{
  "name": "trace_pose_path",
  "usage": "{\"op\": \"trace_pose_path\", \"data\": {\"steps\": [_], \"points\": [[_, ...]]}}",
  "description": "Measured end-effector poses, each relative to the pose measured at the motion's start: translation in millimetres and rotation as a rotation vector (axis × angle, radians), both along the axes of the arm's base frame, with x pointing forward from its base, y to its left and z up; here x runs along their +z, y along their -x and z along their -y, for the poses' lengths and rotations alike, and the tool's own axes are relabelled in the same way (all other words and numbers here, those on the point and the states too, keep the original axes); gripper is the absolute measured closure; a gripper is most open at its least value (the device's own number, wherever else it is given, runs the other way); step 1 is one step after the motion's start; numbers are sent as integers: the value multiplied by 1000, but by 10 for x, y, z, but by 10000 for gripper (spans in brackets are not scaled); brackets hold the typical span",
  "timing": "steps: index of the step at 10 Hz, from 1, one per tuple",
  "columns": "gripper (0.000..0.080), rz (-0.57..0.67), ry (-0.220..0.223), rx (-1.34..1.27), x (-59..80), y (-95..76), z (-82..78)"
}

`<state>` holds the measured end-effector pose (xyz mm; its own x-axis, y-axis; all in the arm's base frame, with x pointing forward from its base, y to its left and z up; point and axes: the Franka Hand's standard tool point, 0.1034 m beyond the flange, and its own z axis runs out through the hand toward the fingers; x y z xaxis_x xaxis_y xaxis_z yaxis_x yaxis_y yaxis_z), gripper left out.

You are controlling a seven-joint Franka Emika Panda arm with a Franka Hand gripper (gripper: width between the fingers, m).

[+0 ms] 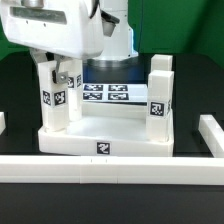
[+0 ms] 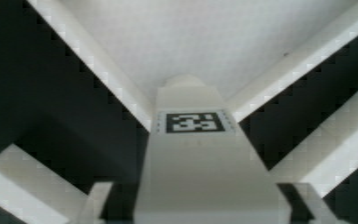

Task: Assemble desk

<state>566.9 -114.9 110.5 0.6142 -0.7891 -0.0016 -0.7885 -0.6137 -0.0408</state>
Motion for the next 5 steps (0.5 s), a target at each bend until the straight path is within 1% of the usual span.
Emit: {"op": "trace_pose_path", "data": {"steps": [5], "points": [[509, -8, -9, -314, -3, 0, 0]]}}
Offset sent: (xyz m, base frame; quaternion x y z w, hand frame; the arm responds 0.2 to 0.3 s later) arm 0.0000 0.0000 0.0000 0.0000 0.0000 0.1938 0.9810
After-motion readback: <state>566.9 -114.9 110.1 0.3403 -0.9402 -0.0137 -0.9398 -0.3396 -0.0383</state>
